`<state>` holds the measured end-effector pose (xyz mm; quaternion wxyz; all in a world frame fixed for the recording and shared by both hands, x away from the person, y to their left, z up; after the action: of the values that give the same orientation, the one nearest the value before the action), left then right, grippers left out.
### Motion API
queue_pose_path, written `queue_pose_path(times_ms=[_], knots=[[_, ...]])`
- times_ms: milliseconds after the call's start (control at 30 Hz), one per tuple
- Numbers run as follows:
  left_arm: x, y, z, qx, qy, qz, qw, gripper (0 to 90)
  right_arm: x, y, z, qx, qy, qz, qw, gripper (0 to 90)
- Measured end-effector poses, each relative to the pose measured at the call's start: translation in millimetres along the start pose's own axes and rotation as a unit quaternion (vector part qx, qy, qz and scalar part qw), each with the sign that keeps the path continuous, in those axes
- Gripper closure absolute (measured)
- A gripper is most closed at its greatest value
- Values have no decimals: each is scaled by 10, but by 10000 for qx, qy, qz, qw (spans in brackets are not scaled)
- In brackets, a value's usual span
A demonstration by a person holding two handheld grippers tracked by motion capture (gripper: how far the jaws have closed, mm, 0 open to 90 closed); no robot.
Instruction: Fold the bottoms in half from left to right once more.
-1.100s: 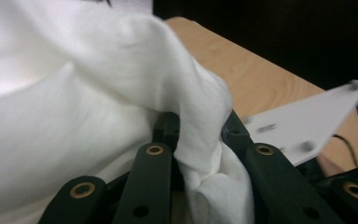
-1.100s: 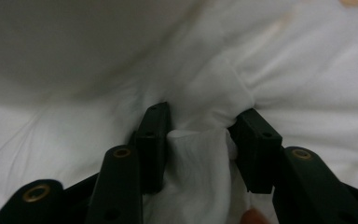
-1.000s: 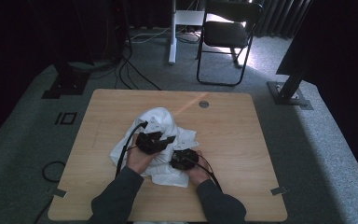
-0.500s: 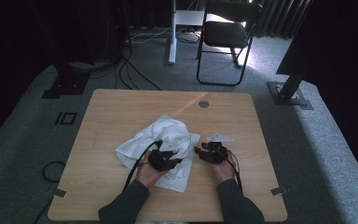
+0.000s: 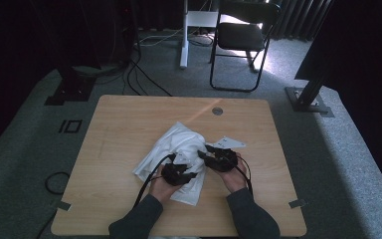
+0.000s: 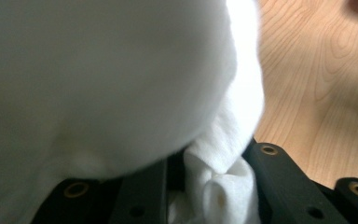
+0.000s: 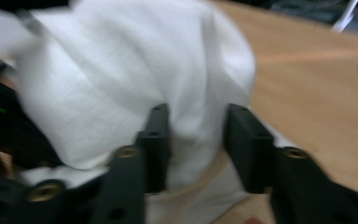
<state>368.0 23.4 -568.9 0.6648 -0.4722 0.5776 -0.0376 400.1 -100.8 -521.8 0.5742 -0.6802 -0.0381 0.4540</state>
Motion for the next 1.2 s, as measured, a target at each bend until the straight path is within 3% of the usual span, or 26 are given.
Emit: queue_pose_path(times_ms=[33, 133, 267, 367, 467, 600, 767, 800, 833, 867, 900, 1067, 1133, 1200], knots=[[-3, -3, -1, -16, 28, -18, 10000, 739, 77, 56, -36, 38, 11, 152, 9999, 717], [-24, -15, -23, -75, 115, -40, 9999, 678, 196, 161, -117, 97, 120, 354, 9993, 803], [-135, -78, -88, 0, -66, -26, 10000, 589, 306, 243, -209, 298, 52, 466, 9985, 797], [-285, -160, -138, 201, -265, -32, 9994, 560, 343, 264, -237, 344, -12, 495, 9982, 785], [-457, -234, -134, 274, -409, -201, 9986, 553, 361, 272, -282, 359, 105, 539, 9978, 789], [-731, -300, -65, 286, -426, -549, 9972, 524, 392, 302, -346, 402, 175, 619, 9971, 804], [-1070, -378, 278, -56, -736, -949, 9927, 522, 443, 343, -406, 359, 260, 736, 9963, 803], [-1136, -396, 402, -162, -862, -1032, 9908, 523, 450, 345, -419, 356, 263, 740, 9963, 802], [-1136, -396, 402, -162, -862, -1032, 9908, 523, 450, 345, -419, 356, 263, 740, 9963, 802], [-1202, -404, 631, -389, -1088, -1078, 9874, 523, 460, 348, -438, 351, 275, 773, 9960, 803], [-1208, -400, 690, -464, -1106, -1071, 9870, 530, 480, 337, -473, 332, 328, 802, 9957, 804], [-1052, -252, 1190, -1124, -1192, -726, 9838, 548, 531, 261, -557, 236, 451, 859, 9950, 807], [-907, -149, 1270, -1318, -1041, -563, 9842, 557, 561, 226, -605, 213, 489, 868, 9948, 807], [-803, -78, 1255, -1352, -902, -492, 9855, 559, 592, 203, -643, 224, 499, 896, 9945, 807]])
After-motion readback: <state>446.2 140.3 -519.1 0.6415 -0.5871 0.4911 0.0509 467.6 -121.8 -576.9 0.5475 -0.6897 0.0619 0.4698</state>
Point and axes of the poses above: each handheld gripper's, and its own axes: x roughly forward along the jaws, y roughly out of its underside, z roughly to its left, the point moved 6 cm from there along x, roughly forward along the jaws, and after that the axes turned 6 degrees about z, right-handed, at the moved point
